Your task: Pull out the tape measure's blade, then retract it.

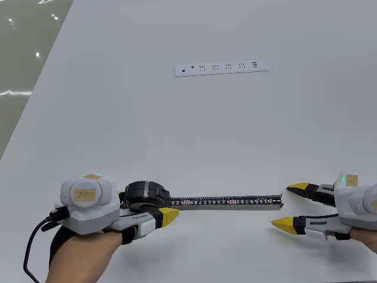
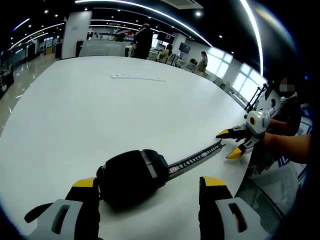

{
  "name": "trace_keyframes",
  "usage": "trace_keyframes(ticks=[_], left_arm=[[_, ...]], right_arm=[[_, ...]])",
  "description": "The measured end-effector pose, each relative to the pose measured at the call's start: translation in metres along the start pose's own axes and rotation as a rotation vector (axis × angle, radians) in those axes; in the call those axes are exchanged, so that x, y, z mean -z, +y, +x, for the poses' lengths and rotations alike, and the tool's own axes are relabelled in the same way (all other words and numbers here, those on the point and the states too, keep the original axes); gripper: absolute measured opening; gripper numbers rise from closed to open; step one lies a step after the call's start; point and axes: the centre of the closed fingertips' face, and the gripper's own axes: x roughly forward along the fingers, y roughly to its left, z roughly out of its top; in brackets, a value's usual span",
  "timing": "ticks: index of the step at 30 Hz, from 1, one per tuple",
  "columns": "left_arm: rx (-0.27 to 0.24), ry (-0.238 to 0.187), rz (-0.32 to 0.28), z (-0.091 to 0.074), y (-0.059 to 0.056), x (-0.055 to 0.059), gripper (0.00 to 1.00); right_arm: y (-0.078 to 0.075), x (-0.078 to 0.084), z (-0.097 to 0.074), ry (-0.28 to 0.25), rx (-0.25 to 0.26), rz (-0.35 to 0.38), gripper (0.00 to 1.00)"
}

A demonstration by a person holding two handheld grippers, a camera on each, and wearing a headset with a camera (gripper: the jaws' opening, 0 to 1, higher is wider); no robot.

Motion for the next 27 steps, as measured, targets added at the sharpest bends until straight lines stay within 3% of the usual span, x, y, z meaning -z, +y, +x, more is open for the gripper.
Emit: trace_keyframes(ticks=[17, 22, 27], left_arm=[[-0.060, -0.010, -0.040, 0.0056, 0.0032, -0.0006, 0.78], [-0.096, 0.004, -0.028, 0.0074, 0.0018, 0.0017, 0.78], [-0.117, -0.005, -0.051, 0.0081, 0.0039, 0.0005, 0.78]], right_arm=[[-0.0056, -0.0032, 0.0071, -0.010, -0.033, -0.092, 0.35], [-0.0078, -0.0030, 0.0086, -0.007, -0.040, -0.134, 0.27], [-0.0092, -0.0034, 0.0088, -0.010, -0.040, -0.142, 0.24]])
